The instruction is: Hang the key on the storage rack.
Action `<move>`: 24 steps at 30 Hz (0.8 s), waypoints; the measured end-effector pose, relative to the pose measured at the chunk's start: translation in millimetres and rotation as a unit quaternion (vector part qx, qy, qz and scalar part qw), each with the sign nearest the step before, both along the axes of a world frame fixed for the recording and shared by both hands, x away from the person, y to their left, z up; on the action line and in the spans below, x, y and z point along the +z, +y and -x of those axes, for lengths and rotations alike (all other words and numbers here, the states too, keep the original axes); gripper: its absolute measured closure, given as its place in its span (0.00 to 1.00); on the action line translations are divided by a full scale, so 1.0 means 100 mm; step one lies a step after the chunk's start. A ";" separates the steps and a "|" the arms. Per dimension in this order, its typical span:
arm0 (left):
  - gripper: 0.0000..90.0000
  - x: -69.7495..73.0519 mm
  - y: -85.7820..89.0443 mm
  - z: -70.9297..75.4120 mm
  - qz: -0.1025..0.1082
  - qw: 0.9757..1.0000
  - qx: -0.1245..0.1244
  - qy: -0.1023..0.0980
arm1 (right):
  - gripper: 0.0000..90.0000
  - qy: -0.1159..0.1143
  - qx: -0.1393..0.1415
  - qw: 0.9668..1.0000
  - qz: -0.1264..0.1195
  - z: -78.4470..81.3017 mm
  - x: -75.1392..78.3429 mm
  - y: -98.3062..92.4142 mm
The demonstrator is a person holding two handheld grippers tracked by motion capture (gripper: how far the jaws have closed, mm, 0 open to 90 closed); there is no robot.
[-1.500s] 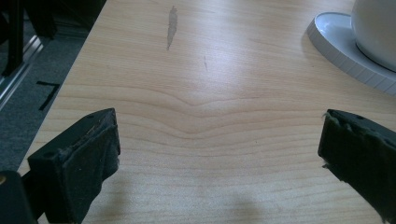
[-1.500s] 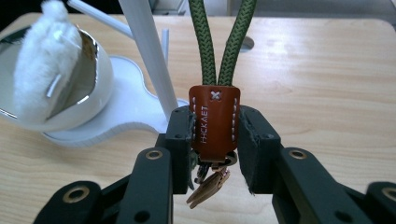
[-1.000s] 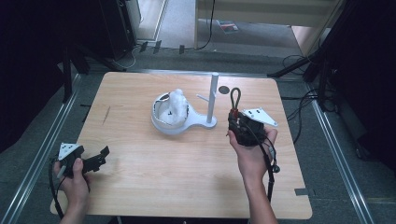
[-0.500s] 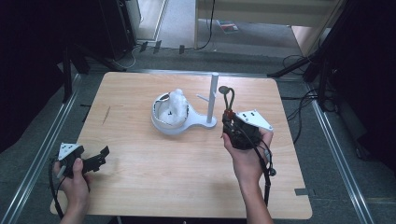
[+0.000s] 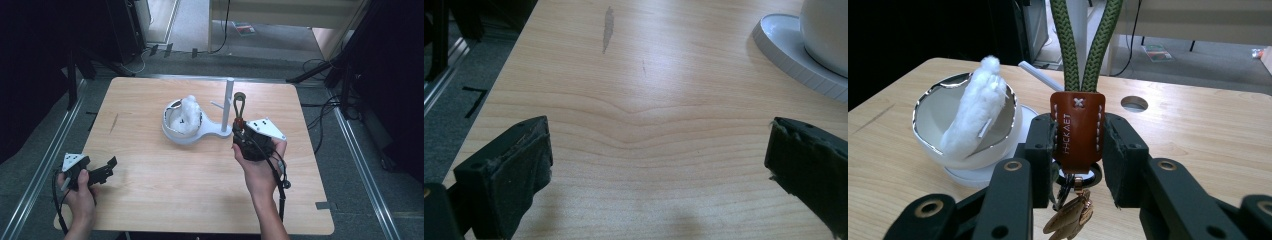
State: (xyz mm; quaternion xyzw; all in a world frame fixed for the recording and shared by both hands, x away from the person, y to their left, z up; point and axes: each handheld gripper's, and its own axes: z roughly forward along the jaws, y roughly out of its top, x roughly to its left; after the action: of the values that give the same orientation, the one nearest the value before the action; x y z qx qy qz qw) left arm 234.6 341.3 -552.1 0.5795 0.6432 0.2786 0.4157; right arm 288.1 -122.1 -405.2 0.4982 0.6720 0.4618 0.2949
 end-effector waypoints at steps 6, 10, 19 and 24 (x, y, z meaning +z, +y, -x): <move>0.00 0.00 0.00 0.00 0.001 1.000 0.000 0.000 | 0.76 0.003 0.005 1.000 0.002 -0.01 -0.01 0.04; 0.00 0.00 0.00 0.00 0.001 1.000 0.000 -0.001 | 0.76 0.007 0.009 1.000 0.004 -0.03 -0.02 0.07; 0.00 0.00 0.00 0.00 0.001 1.000 0.000 -0.001 | 0.76 0.018 0.012 1.000 0.010 -0.10 -0.08 0.13; 0.00 0.00 0.00 0.00 0.001 1.000 0.001 -0.002 | 0.76 0.023 0.012 1.000 0.013 -0.14 -0.13 0.15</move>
State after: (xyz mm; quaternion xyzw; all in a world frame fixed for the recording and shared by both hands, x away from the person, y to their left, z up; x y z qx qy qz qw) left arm 234.6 341.4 -552.3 0.5782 0.6432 0.2791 0.4172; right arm 302.5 -106.7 -418.1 0.4972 0.6902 0.4449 0.2802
